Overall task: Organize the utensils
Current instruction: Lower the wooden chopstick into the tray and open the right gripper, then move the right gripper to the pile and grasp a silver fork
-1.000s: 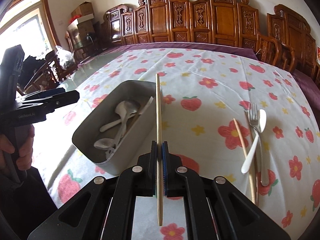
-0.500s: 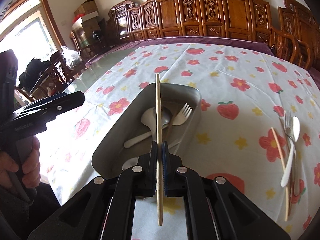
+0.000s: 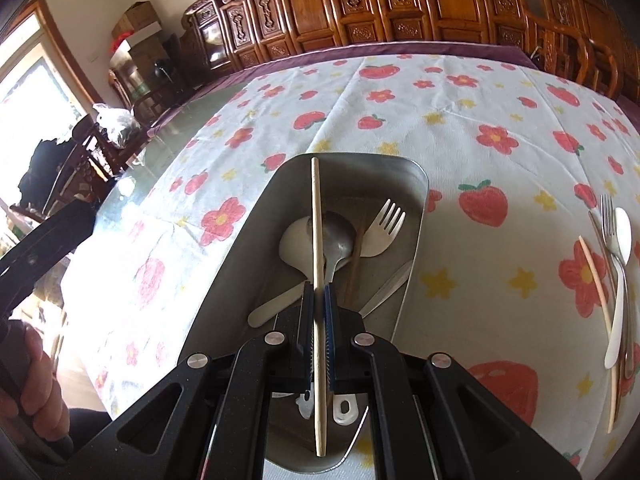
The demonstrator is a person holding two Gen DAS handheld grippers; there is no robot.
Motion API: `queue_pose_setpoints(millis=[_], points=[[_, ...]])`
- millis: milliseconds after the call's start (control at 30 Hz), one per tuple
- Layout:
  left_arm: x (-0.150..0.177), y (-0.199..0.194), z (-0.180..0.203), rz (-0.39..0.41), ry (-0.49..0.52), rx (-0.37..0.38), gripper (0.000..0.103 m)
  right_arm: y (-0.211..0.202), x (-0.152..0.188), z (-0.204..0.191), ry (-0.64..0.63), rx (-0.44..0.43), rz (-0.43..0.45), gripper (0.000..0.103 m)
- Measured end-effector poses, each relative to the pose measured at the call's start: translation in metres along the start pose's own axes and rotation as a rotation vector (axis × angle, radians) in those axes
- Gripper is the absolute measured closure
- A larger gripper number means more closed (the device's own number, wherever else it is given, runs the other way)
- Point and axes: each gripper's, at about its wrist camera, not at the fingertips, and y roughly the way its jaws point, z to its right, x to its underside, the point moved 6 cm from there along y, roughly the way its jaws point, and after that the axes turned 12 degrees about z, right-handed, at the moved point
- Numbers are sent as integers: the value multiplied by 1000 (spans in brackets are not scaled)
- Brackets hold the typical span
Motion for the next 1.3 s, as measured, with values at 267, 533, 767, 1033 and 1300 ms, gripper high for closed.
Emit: queue_pose_setpoints(millis=[267,533,767,1033,1300], points=[[-2,-3,-3,-1,-1,2,11,13,12,-7,66,-18,-58,96],[-3,-3,-8,-3,-24,12,11,5,18,-16,31,-60,-72,94],[-3,-3,-2,-6,-18,21,11,-46,13,1,-42,-23,3,94],[3,-9,27,-12,23,64,11,-107,17,39,-86,56,77,94],[10,-25,76,-20,74,129,11,-166,31,110,-87,184,110,94]])
